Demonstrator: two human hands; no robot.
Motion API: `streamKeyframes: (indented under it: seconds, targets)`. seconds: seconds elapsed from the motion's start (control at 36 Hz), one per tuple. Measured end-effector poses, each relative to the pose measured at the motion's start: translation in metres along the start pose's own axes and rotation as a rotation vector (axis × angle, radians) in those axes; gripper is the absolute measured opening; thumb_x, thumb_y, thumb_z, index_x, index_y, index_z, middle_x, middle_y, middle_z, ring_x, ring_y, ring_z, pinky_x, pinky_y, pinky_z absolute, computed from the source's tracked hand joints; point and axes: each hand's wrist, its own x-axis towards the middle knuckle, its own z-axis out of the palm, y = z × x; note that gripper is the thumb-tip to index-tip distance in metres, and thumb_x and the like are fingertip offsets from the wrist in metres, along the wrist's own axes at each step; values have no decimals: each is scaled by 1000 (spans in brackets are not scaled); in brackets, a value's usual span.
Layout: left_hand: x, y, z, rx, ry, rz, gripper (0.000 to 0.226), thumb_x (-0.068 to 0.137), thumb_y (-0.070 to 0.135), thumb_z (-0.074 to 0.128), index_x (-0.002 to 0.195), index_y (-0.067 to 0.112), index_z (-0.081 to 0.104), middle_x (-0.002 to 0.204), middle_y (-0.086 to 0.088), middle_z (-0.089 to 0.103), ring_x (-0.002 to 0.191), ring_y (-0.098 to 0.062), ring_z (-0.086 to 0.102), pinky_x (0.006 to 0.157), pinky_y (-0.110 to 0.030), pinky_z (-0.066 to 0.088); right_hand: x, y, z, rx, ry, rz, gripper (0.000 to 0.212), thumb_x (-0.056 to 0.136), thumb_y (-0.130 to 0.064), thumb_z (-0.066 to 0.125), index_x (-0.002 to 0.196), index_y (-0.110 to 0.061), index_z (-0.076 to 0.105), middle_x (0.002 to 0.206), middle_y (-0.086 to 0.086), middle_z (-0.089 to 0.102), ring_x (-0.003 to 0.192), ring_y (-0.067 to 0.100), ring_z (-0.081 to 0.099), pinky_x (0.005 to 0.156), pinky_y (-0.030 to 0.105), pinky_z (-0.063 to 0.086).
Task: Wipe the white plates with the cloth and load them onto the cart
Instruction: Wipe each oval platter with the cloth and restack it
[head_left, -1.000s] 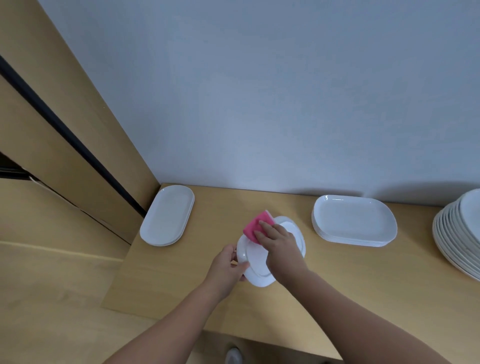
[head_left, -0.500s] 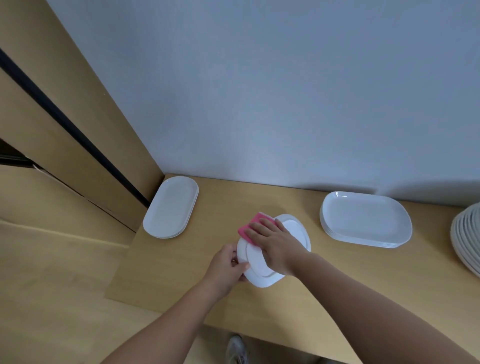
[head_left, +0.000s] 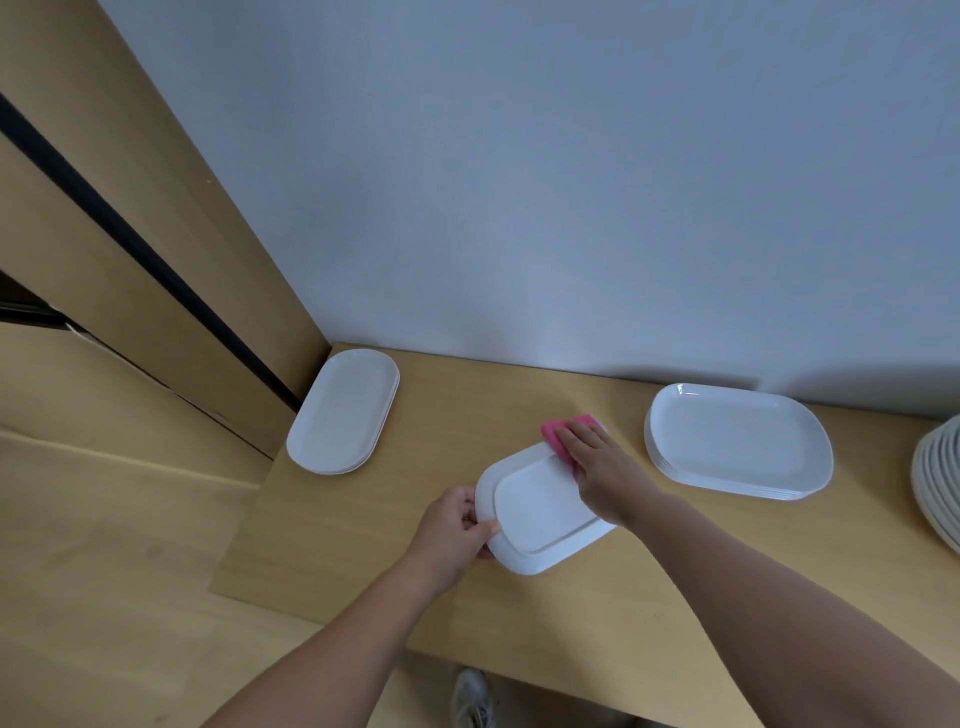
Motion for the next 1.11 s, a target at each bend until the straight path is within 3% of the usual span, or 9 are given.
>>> streamKeyframes:
  seconds: [0.19, 0.42, 0.61, 0.78, 0.92, 1.11]
  targets:
    - [-1, -3, 1, -28, -18, -9, 20, 85, 0, 67, 97, 12, 55, 86, -7, 61, 74, -14, 64, 65, -33, 60, -19, 5, 1, 148, 81, -16, 50, 103, -10, 32, 150, -25, 29, 155, -10, 26, 147, 15, 11, 117, 19, -4]
    - [-2, 15, -4, -113, -176, -51, 42, 82, -5, 69, 115, 18, 54, 105, -10, 65, 90, -19, 66, 70, -32, 60, -14, 7, -4, 184, -25, 38, 48, 103, -14, 32, 150, -26, 32, 157, -9, 25, 146, 12, 15, 119, 30, 12]
    - [3, 11, -3, -122, -63, -122, 33, 80, -3, 73, 105, 9, 56, 95, -12, 60, 83, -21, 65, 62, -31, 58, -26, 18, -5, 272, -7, 102, 50, 102, -14, 34, 149, -30, 32, 157, -14, 24, 145, 10, 21, 118, 31, 19]
    - [5, 8, -2, -98, -28, -115, 30, 81, -1, 72, 105, 7, 55, 97, -13, 61, 84, -23, 66, 64, -34, 60, -54, 17, 16, 348, 102, 141, 53, 101, -6, 35, 150, -26, 28, 152, -22, 10, 145, 4, 10, 109, 11, 5]
    - [6, 8, 0, -99, -18, -114, 29, 81, 0, 73, 104, 6, 55, 98, -15, 61, 85, -25, 66, 65, -37, 60, -63, 11, 29, 399, 139, 215, 55, 100, -1, 32, 151, -21, 27, 161, -4, 9, 148, 9, 4, 118, 22, 5]
    - [3, 7, 7, -142, 13, -121, 28, 81, 2, 75, 101, 7, 56, 98, -16, 60, 85, -26, 67, 64, -35, 60, -74, -6, 40, 289, 150, 206, 59, 99, -2, 35, 152, -15, 16, 161, 0, 2, 149, 20, -8, 117, 26, 3]
